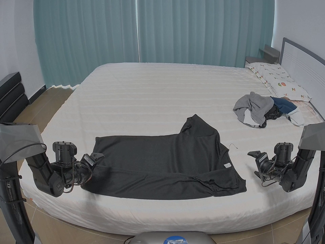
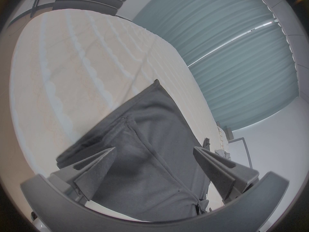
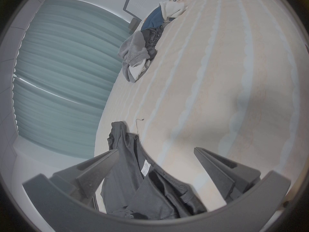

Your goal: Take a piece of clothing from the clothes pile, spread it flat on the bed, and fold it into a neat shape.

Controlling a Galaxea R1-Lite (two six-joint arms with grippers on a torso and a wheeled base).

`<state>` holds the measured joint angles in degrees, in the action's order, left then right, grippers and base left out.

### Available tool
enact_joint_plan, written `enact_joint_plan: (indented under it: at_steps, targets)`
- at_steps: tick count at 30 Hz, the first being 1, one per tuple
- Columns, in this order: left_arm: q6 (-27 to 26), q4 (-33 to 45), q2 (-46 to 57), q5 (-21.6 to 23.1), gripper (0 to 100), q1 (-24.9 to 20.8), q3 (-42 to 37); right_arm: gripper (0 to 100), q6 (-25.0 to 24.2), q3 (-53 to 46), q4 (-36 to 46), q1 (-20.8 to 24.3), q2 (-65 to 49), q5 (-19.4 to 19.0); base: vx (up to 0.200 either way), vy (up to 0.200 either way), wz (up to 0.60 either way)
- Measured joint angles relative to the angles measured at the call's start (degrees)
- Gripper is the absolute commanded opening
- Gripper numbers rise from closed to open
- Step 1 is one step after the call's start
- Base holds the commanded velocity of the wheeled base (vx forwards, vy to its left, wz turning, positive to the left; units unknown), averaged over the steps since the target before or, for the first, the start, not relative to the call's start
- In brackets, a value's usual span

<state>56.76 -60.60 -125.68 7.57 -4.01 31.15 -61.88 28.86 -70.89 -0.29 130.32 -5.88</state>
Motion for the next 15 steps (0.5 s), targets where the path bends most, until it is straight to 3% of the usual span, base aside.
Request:
enact_joint_plan:
  at_steps: [15]
  targets:
    - [-1.61, 0.04, 0.27, -0.46, 100, 1.71, 1.07, 100, 0.05, -0.74, -0.02, 0.67, 0.00, -0.02, 0.000, 0.000, 0.00]
